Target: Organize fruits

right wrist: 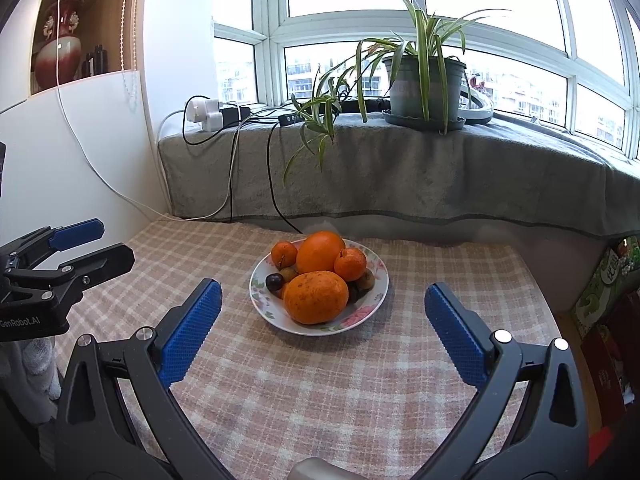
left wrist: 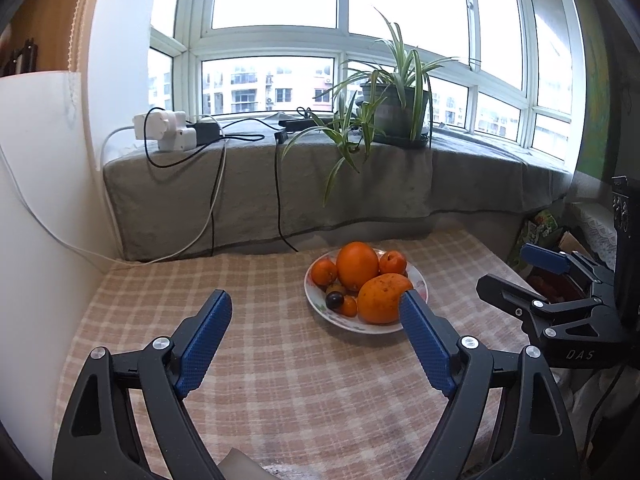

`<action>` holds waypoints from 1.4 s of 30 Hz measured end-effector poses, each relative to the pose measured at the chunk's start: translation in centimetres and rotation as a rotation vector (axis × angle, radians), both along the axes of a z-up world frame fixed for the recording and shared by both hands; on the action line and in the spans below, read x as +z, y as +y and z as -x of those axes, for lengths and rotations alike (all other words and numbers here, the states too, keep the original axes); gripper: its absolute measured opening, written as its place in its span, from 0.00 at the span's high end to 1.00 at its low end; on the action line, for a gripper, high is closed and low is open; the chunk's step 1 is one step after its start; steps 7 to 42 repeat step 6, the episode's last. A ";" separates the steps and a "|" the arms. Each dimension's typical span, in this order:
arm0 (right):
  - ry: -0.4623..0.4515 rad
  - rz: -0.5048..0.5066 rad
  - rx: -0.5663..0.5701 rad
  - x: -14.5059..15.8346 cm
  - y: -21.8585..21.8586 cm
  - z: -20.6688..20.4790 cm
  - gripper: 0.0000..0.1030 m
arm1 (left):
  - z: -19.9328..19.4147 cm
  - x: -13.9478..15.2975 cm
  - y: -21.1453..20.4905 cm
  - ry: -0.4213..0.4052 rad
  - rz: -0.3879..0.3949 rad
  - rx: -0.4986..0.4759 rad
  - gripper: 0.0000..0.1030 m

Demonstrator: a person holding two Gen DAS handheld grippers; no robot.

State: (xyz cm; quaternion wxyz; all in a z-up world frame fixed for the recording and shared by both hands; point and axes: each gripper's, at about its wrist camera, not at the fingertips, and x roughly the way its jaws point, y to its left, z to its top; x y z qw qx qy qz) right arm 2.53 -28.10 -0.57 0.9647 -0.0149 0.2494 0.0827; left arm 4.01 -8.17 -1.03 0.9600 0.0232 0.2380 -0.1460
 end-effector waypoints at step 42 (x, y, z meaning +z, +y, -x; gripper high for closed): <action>0.002 0.000 -0.011 -0.1 -0.3 -0.1 0.00 | 0.0 -0.1 0.0 0.001 0.000 -0.002 0.17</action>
